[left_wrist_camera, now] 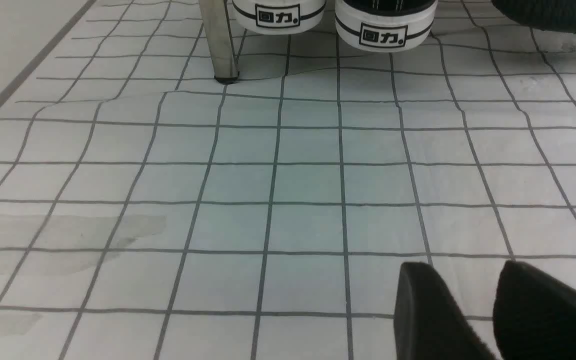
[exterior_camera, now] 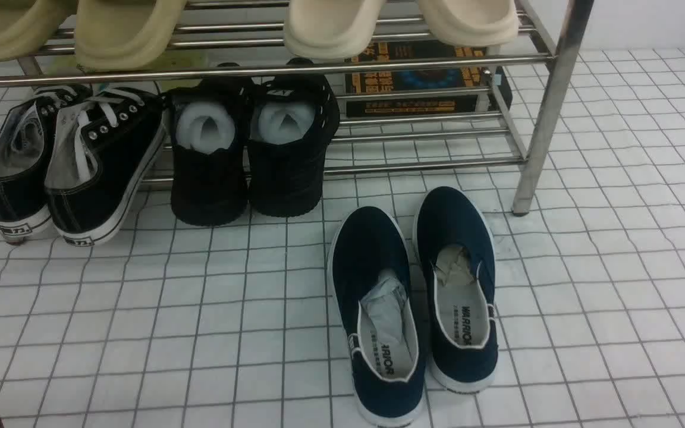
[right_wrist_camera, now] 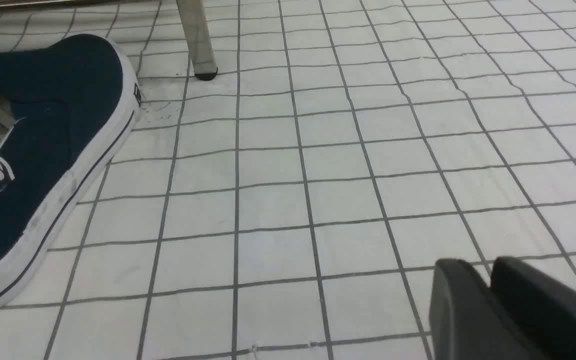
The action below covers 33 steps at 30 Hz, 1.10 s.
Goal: Take the shoes off the shelf with your hand from the white checkered tablecloth.
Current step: 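Grasp the leftmost shoe on the bottom shelf of the shoe rack with the left gripper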
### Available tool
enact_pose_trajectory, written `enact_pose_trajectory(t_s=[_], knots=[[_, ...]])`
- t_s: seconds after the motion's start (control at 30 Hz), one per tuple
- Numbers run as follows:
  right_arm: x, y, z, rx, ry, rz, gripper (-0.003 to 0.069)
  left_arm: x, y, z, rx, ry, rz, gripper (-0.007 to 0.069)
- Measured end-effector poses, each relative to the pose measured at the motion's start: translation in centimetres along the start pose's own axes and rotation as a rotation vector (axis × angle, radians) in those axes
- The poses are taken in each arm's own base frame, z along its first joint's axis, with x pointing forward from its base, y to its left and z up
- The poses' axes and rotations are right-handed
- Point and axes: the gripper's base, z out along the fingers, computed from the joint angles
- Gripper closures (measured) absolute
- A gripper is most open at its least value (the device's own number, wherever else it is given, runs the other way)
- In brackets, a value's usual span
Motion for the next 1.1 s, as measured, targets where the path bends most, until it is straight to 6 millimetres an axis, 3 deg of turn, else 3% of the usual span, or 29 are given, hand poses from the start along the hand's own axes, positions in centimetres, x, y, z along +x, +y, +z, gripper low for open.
enact_pose_trajectory(t_s=[1.0, 1.1], knots=[[0.00, 0.00, 0.00, 0.000, 0.000, 0.000, 0.0508, -0.06, 0.05, 0.00, -0.006, -0.007, 0.012, 0.0385], [0.00, 0.00, 0.00, 0.000, 0.000, 0.000, 0.0503, -0.15, -0.23, 0.01, 0.026, -0.017, -0.163, 0.0385]])
